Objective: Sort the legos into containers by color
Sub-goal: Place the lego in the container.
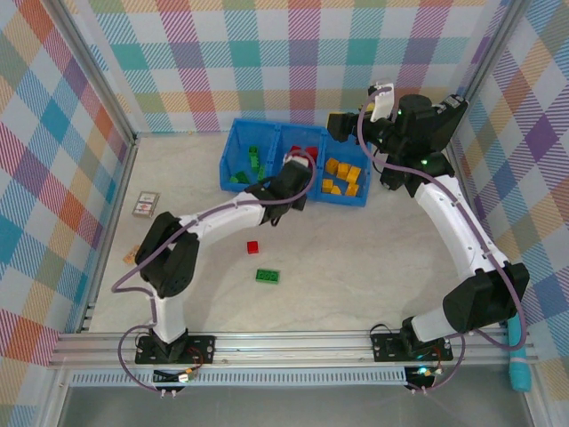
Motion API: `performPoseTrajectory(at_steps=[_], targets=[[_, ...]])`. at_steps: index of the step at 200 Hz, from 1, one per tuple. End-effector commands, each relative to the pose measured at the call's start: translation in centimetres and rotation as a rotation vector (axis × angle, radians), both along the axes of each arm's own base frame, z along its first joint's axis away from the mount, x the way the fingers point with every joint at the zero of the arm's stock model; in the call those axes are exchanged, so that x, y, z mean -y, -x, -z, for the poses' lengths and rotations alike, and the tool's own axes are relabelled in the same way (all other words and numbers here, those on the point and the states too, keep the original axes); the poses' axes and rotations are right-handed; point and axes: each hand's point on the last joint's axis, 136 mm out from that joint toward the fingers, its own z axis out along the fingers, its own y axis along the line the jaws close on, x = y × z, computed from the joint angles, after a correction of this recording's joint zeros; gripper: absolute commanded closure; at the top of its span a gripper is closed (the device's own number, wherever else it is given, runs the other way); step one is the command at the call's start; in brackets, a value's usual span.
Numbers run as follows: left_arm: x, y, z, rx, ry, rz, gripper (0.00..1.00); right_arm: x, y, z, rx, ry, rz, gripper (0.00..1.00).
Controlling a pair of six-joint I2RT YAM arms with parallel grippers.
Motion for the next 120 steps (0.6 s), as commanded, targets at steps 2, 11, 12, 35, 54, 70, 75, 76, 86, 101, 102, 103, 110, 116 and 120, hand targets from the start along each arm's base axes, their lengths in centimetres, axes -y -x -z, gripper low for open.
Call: performPoseTrajectory(at_steps=[2, 11, 12, 35, 54, 70, 75, 76, 86, 101, 102, 103, 110, 116, 120], targets=[[1.9, -4.7, -2.0, 0.141, 0.062, -0.015, 0.74, 0.5, 0.6, -1.4, 0.056, 0.004, 0.008, 0.01], [2.1, -5.9, -2.2, 0.167, 0.077, -0.03, 0.75, 0.5, 0.6, -1.4, 0.056, 0.004, 0.008, 0.01], [2.2, -6.0, -2.3, 0.171, 0.08, -0.031, 0.75, 0.5, 0.6, -1.4, 0.056, 0.004, 0.009, 0.01], [2.2, -8.4, -2.3, 0.229, 0.113, -0.087, 0.75, 0.5, 0.5, -1.4, 0.057, 0.008, 0.01, 0.01], [2.1, -9.8, -2.1, 0.265, 0.121, -0.121, 0.75, 0.5, 0.5, -1.3, 0.055, 0.01, 0.013, 0.01], [2.2, -10.6, -1.5, 0.261, 0.118, -0.133, 0.73, 0.5, 0.5, -1.3, 0.054, 0.011, 0.012, 0.01], [2.1, -10.8, -1.2, 0.257, 0.117, -0.135, 0.72, 0.5, 0.4, -1.3, 0.054, 0.011, 0.012, 0.01], [2.2, -10.9, -1.1, 0.255, 0.116, -0.136, 0.72, 0.5, 0.4, -1.3, 0.053, 0.011, 0.012, 0.01], [2.2, -11.1, -0.6, 0.248, 0.113, -0.141, 0.7, 0.5, 0.4, -1.2, 0.052, 0.011, 0.01, 0.01], [2.1, -11.3, 0.0, 0.24, 0.109, -0.146, 0.67, 0.5, 0.4, -1.2, 0.05, 0.01, 0.009, 0.01], [2.1, -11.3, 0.0, 0.239, 0.11, -0.146, 0.67, 0.5, 0.4, -1.2, 0.051, 0.01, 0.009, 0.01], [2.0, -11.3, 0.1, 0.239, 0.11, -0.147, 0.67, 0.5, 0.4, -1.2, 0.05, 0.009, 0.01, 0.01], [1.9, -11.3, 0.3, 0.234, 0.108, -0.149, 0.66, 0.5, 0.4, -1.3, 0.052, 0.01, 0.008, 0.01], [1.8, -11.4, 0.5, 0.231, 0.107, -0.153, 0.66, 0.4, 0.4, -1.2, 0.051, 0.008, 0.006, 0.01], [1.7, -11.4, 0.5, 0.228, 0.106, -0.155, 0.66, 0.4, 0.4, -1.2, 0.05, 0.008, 0.006, 0.01]])
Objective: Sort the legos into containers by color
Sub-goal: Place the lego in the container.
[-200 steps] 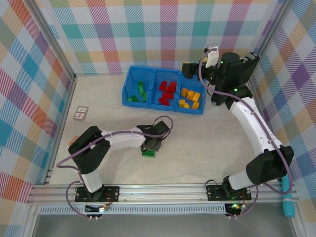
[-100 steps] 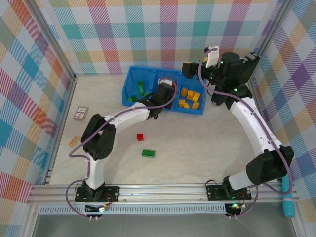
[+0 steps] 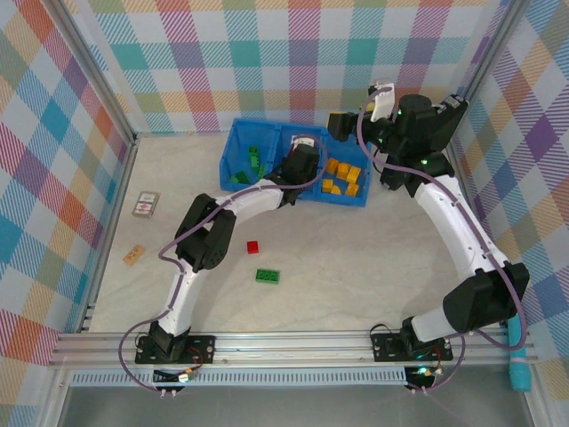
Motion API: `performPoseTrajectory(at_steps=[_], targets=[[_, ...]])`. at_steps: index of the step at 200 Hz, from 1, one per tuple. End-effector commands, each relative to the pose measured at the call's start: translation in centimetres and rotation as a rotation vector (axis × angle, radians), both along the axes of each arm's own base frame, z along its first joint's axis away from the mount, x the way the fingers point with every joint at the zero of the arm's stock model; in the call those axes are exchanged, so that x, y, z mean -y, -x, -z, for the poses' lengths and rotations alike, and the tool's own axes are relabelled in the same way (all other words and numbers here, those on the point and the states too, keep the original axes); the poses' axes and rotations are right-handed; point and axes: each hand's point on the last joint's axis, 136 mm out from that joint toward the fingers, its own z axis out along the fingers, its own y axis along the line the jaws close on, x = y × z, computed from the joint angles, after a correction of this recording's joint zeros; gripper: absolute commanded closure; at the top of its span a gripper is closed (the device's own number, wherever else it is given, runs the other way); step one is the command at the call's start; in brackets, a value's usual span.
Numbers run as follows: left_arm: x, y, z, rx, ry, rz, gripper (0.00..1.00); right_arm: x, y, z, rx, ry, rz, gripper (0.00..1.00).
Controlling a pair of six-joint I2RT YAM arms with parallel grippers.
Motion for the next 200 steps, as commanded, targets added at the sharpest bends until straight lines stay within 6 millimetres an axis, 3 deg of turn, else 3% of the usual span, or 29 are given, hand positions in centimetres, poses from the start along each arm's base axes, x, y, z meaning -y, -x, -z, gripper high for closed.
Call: performPoseTrajectory(at_steps=[1, 39, 70, 104, 127, 135, 161, 182, 200], targets=[[-0.5, -1.1, -1.2, 0.036, 0.034, -0.037, 0.66, 0.3, 0.5, -1.3, 0.048, 0.002, -0.004, 0.01], [-1.3, -0.8, -1.3, 0.026, 0.015, -0.043, 0.44, 0.1, 0.5, -1.2, 0.046, -0.003, -0.009, 0.01], [-2.7, 0.8, -3.8, 0.041, -0.011, -0.034, 0.4, 0.2, 0.4, -1.2, 0.045, -0.002, -0.005, 0.01], [-6.7, 5.6, -8.4, 0.034, -0.032, -0.039, 0.4, 0.1, 0.3, -1.2, 0.045, -0.007, -0.008, 0.01], [-10.5, 10.4, -9.1, -0.045, -0.061, -0.068, 0.41, -0.1, 0.3, -1.1, 0.037, -0.015, -0.019, 0.01], [-11.8, 12.1, -8.9, -0.08, -0.06, -0.087, 0.41, -0.2, 0.3, -1.1, 0.035, -0.019, -0.022, 0.01], [-16.2, 18.3, -5.1, -0.294, -0.042, -0.196, 0.4, -0.3, 0.1, -1.0, 0.026, -0.032, -0.025, 0.01], [-17.7, 22.2, -1.3, -0.419, 0.05, -0.254, 0.4, -0.8, -0.1, -0.9, 0.011, -0.051, -0.046, 0.01], [-18.3, 24.2, 1.2, -0.469, 0.116, -0.295, 0.4, -1.3, -0.1, -0.8, -0.006, -0.077, -0.074, 0.01]])
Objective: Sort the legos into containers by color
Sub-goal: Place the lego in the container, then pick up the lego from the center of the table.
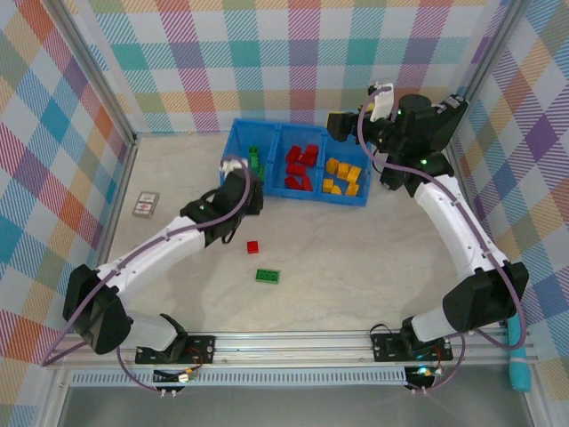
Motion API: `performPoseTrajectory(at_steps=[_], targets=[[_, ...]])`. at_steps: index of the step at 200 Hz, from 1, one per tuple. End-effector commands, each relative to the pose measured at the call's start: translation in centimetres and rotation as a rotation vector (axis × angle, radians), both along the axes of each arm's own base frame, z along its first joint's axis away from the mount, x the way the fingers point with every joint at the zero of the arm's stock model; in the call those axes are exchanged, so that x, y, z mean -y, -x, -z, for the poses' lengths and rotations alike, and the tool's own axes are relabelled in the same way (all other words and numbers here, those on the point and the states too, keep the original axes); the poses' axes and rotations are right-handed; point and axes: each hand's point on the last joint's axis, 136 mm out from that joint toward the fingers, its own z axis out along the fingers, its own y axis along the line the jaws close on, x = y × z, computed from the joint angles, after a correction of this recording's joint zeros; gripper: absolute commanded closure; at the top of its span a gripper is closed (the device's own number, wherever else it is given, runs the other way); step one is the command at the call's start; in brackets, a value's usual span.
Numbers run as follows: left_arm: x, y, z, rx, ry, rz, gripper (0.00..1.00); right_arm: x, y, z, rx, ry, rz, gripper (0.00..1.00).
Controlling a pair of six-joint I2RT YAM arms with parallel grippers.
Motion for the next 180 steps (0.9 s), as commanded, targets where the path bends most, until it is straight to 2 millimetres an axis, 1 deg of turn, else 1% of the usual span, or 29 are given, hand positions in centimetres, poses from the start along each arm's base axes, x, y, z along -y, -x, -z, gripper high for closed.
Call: performPoseTrajectory(at_steps=[1, 18, 30, 63, 72, 93, 129, 151, 180], targets=[[-2.3, 4.6, 6.8, -0.227, 0.04, -0.118, 0.4, -0.8, -0.2, -0.8, 0.006, -0.054, -0.047, 0.01], [-2.6, 5.4, 8.3, -0.253, 0.052, -0.143, 0.4, -1.2, -0.1, -0.7, -0.003, -0.076, -0.072, 0.01], [-2.5, 5.5, 9.0, -0.264, 0.05, -0.146, 0.39, -1.5, 0.0, -0.7, -0.004, -0.088, -0.086, 0.01], [-0.8, 5.3, 10.1, -0.293, 0.084, -0.12, 0.38, -1.9, 0.2, -0.8, -0.003, -0.088, -0.117, 0.01], [-0.4, 5.3, 10.4, -0.302, 0.083, -0.111, 0.35, -1.9, 0.3, -0.8, -0.002, -0.082, -0.122, 0.01], [0.5, 5.6, 11.6, -0.335, 0.069, -0.098, 0.32, -2.0, 0.3, -0.8, 0.005, -0.067, -0.129, 0.01], [1.9, 6.0, 13.7, -0.371, 0.046, -0.081, 0.3, -2.1, 0.8, -0.9, 0.022, -0.033, -0.152, 0.01], [2.2, 5.9, 14.5, -0.379, 0.029, -0.081, 0.3, -2.1, 1.1, -0.9, 0.03, -0.019, -0.163, 0.01], [1.8, 5.7, 15.0, -0.374, -0.014, -0.092, 0.31, -2.1, 1.3, -1.0, 0.036, -0.012, -0.166, 0.01]])
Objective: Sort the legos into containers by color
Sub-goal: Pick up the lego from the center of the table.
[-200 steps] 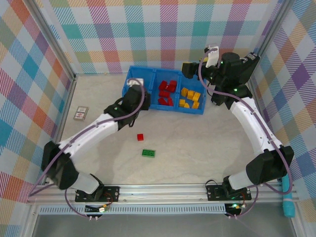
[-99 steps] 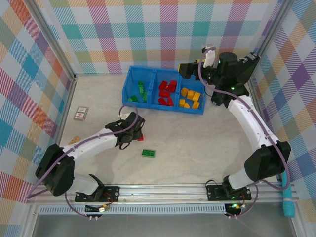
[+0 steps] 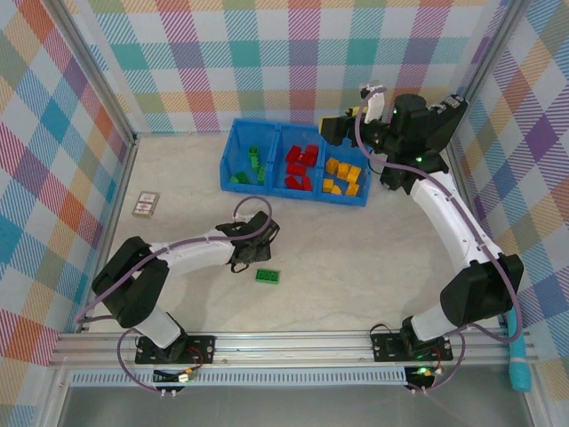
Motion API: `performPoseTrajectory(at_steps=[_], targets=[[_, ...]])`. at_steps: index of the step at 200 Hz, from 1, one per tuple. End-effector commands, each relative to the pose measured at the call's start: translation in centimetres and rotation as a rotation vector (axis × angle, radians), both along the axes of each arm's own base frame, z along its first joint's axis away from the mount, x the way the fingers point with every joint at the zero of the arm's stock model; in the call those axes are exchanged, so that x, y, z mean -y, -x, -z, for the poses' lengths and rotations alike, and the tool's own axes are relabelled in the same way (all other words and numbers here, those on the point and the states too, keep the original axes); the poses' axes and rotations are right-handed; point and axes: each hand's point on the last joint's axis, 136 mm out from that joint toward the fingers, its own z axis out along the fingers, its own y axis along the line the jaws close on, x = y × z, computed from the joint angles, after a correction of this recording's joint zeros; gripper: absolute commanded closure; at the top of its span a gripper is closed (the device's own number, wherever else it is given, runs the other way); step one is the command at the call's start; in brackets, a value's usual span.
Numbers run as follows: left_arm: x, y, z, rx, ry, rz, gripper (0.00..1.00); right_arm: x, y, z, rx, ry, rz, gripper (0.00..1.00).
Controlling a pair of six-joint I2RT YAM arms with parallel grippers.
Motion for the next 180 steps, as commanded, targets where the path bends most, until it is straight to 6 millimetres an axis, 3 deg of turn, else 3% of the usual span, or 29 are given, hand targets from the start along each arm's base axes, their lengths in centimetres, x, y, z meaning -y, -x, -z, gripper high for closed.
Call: performPoseTrajectory(at_steps=[1, 47, 117, 180], targets=[[0.4, -0.8, -0.5, 0.032, -0.01, -0.016, 0.31, 0.0, 0.7, -1.7, 0.056, 0.008, -0.029, 0.01], [0.3, -1.8, -0.1, 0.052, -0.075, 0.003, 0.36, 0.0, 0.9, -1.8, 0.061, 0.014, -0.026, 0.01], [0.3, -2.1, 1.5, 0.021, -0.093, 0.007, 0.54, 0.2, 0.7, -1.8, 0.067, 0.022, -0.016, 0.01], [0.2, -2.8, 1.1, 0.027, -0.09, 0.019, 0.71, 0.4, 0.7, -1.8, 0.069, 0.025, -0.008, 0.01]])
